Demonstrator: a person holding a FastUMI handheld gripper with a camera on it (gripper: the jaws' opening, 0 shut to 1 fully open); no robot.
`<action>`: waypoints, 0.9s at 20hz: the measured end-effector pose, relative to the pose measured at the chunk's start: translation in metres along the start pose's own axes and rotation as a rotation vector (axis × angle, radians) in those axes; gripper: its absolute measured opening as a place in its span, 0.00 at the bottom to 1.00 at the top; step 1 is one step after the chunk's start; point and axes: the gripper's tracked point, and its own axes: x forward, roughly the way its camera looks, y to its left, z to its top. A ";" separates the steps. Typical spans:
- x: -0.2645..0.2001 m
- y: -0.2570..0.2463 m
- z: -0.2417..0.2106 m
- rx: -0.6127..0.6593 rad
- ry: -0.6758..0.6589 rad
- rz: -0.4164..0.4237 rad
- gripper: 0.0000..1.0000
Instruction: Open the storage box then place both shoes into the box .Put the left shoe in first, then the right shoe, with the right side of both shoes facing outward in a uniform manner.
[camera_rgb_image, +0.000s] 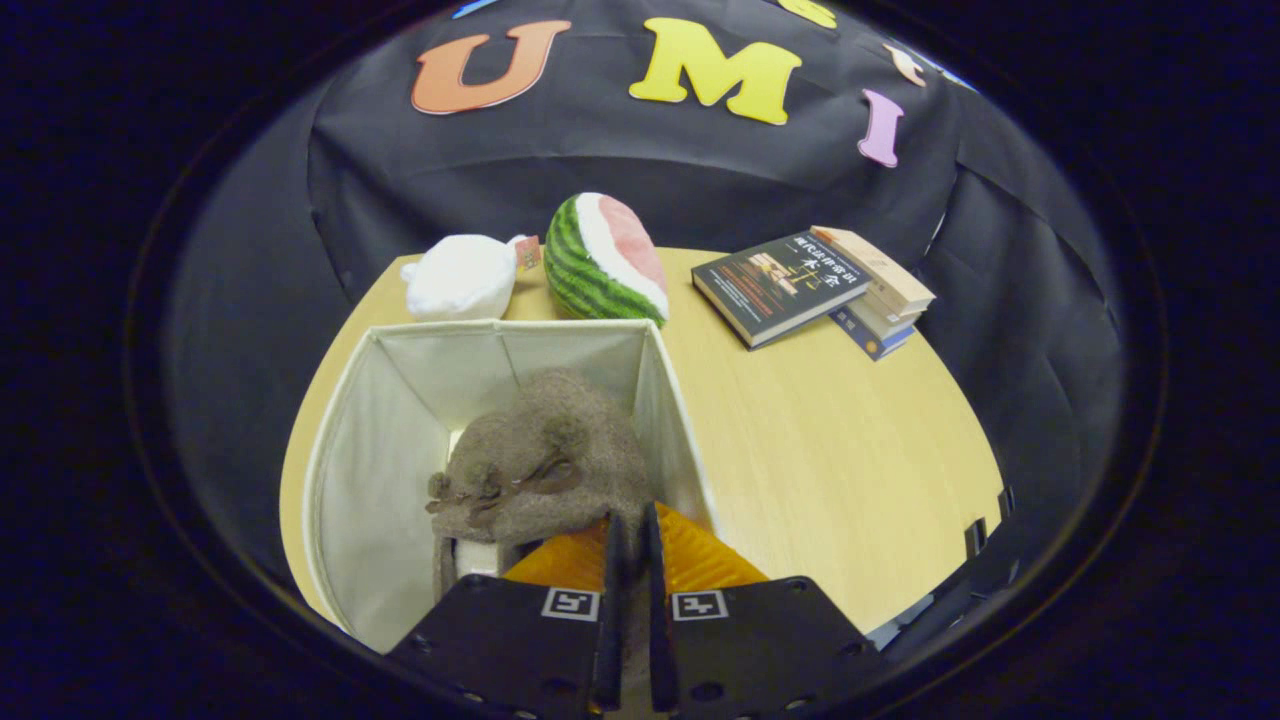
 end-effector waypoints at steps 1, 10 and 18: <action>0.002 -0.004 -0.006 0.000 0.024 -0.021 0.13; -0.035 0.009 0.011 0.049 -0.036 0.179 0.53; -0.114 -0.063 0.062 0.052 -0.282 0.212 0.99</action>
